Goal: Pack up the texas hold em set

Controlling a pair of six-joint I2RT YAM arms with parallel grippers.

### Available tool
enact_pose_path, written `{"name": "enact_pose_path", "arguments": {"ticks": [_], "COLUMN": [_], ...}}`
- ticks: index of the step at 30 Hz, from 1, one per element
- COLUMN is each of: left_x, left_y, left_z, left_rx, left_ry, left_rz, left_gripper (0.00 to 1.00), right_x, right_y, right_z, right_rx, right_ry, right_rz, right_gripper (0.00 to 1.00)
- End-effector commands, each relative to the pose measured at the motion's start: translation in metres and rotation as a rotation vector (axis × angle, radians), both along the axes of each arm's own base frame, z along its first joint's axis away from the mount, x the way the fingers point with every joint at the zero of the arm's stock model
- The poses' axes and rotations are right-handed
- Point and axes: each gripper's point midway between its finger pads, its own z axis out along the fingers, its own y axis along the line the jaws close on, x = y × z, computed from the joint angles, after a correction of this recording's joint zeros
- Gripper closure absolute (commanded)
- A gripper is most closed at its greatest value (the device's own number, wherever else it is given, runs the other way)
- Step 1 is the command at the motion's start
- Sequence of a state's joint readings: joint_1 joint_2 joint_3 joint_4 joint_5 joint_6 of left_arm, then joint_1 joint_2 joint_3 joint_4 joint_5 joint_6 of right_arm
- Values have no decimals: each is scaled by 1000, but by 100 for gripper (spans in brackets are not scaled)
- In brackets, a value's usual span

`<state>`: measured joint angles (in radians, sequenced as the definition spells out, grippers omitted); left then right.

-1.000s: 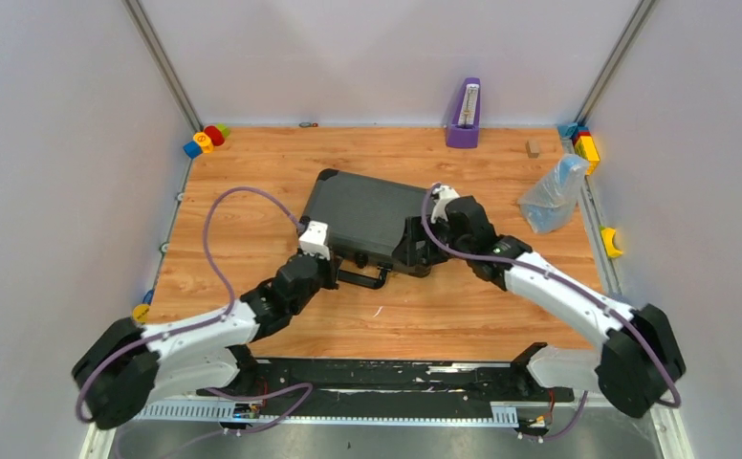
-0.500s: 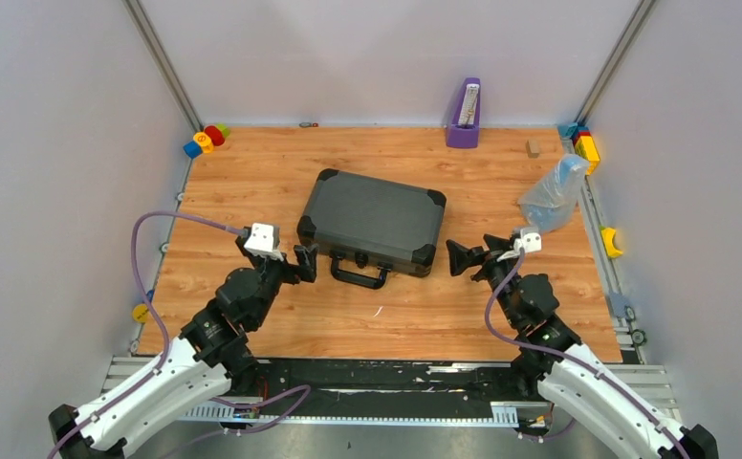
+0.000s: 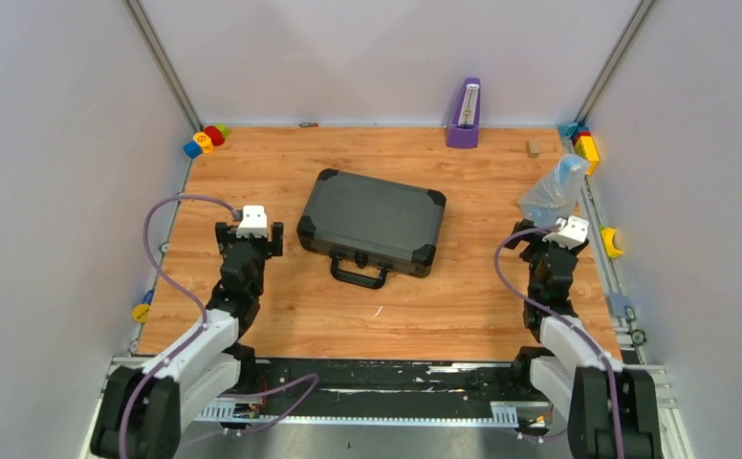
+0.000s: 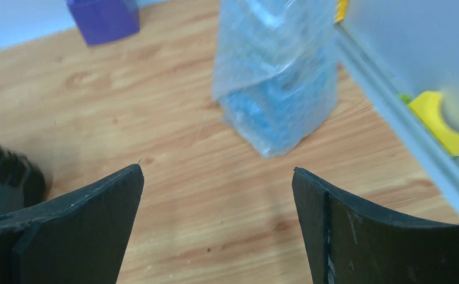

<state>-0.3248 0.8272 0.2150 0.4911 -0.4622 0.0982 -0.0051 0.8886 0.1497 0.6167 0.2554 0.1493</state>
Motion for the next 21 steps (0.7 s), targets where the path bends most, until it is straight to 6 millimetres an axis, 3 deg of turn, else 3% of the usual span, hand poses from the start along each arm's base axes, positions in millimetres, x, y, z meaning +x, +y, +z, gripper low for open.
{"name": "enact_pose_path", "arguments": {"ticks": [1,2,5,8,11,13,17,21], "left_x": [33,40,46,55,61,65,68,70], "left_y": [12,19,16,21,22,25,32,32], "left_z": [1,-2,0,-24,-28,-29,-38,-32], "left_rx": [-86,-84,-65,-75,-69,-77,-96,-99], "left_ry": [-62,-51,-96,-87,-91,-33,-17,-42], "left_rz": [-56,-45,-90,-65,-64,-35,-4,-9], "left_gripper": [7,7,6,3,3,1,0,0], "right_x": [20,23,31,43,44,42,43,43], "right_y": [28,24,18,9,10,8,10,9], "right_z": [-2,5,-10,-18,-32,-26,-29,-29], "right_rx": [-14,-40,-61,-92,-33,-56,-49,-48], "right_ry": [-41,-93,-56,-83,21,-23,-1,-3], "right_rz": [186,157,125,51,50,41,44,43], "right_gripper": [0,0,0,4,8,1,0,0]}}
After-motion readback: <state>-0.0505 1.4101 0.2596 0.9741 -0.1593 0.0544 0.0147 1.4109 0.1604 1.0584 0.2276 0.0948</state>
